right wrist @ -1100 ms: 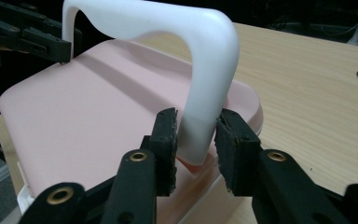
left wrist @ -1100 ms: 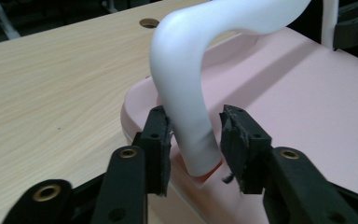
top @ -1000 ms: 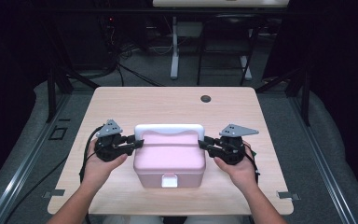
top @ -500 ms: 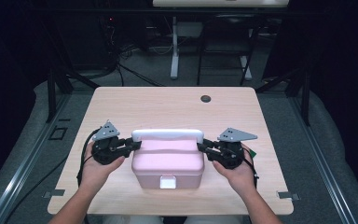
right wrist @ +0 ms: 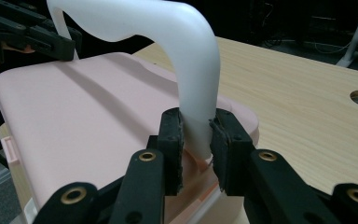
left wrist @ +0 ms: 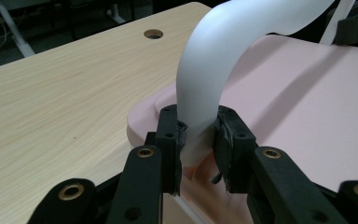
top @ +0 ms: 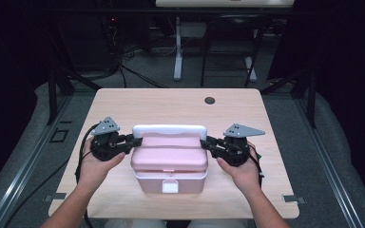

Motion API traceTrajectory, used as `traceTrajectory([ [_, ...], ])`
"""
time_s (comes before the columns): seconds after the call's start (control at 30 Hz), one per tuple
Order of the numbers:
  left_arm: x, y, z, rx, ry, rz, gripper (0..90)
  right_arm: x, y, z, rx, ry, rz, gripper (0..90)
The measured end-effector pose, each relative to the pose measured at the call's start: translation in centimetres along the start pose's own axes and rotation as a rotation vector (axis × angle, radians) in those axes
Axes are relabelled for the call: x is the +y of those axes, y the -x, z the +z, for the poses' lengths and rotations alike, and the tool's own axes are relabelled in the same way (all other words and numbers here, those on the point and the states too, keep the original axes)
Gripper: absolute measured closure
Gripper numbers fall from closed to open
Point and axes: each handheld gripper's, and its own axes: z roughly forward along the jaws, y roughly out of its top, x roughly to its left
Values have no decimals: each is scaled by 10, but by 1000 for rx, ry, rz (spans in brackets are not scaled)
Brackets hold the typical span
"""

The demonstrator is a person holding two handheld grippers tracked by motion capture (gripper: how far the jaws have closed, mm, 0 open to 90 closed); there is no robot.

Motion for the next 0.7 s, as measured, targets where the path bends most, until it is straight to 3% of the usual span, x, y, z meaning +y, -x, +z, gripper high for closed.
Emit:
traceTrajectory([
  [0.2,0,1,-5,-1,24,10,610,1,1,0,6,4,20,744],
  [0.3,-1,2,-16,5,37,19,611,2,1,-1,5,6,19,744],
  [0.5,-12,2,-37,7,36,23,639,6,3,-1,14,3,34,745],
  [0.7,-35,2,-40,-13,-2,15,731,10,5,0,17,0,47,745],
])
